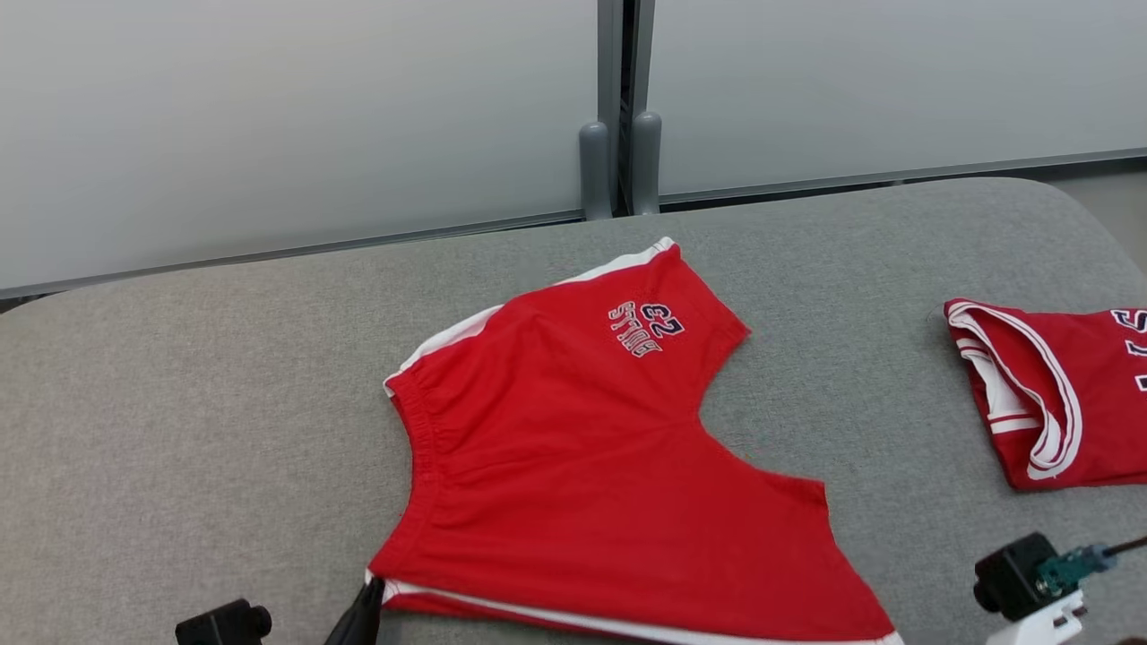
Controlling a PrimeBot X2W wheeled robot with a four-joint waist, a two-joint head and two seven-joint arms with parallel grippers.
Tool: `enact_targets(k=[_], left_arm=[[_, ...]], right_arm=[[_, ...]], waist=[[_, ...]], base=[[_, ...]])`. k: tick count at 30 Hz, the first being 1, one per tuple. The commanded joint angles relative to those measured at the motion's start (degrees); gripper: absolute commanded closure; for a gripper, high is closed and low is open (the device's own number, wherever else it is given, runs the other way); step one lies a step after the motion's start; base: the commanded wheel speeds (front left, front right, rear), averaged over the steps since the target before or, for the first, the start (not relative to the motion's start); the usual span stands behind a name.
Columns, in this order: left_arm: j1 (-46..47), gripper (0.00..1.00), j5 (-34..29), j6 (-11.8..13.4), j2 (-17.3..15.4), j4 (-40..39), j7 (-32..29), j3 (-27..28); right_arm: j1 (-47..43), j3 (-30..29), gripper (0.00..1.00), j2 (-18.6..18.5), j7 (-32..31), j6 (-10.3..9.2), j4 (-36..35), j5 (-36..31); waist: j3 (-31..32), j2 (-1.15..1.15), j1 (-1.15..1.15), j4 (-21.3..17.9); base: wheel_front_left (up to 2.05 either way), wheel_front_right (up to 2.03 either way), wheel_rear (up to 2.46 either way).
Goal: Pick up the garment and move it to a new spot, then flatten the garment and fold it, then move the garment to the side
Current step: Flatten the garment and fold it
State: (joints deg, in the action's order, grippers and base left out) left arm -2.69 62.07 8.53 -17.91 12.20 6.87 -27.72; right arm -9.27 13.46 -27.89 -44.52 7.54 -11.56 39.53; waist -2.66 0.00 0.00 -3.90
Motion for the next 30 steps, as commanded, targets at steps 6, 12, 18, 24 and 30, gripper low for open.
enact_targets(k=[6,12,18,24,30], left_arm=[[-6.1,1.0,-5.3,7.2,-5.8,-8.2,-4.7,-4.1],[-6.0,1.0,-3.9,7.8,-4.2,-15.3,-4.1,-3.4],[0.1,1.0,-4.3,7.1,-2.5,-14.1,-4.8,-3.1],[9.3,1.0,-4.9,6.7,0.7,-7.3,-6.5,-3.7],[18.4,1.0,-4.3,4.5,4.3,0.9,-6.1,-2.7]], right_arm=[[-8.9,-5.1,1.0,2.6,-8.4,-0.06,-11.8,-0.5],[-5.6,-7.4,1.0,4.4,-5.2,-0.05,-16.4,-2.9],[7.3,-2.9,1.0,1.1,0.6,-0.04,-8.2,-5.3],[23.8,3.8,1.0,-0.5,9.7,-0.04,5.3,-11.1],[38.0,13.4,1.0,1.4,17.8,-0.05,21.2,-14.1]], waist=[[-0.3,0.0,0.0,0.6],[-0.1,0.0,0.0,1.4],[-0.3,0.0,0.0,2.4],[-2.5,0.0,0.0,4.6],[-6.3,0.0,0.0,6.5]], base=[[0.0,0.0,0.0],[0.0,0.0,0.0],[0.0,0.0,0.0],[0.0,0.0,0.0],[0.0,0.0,0.0]])
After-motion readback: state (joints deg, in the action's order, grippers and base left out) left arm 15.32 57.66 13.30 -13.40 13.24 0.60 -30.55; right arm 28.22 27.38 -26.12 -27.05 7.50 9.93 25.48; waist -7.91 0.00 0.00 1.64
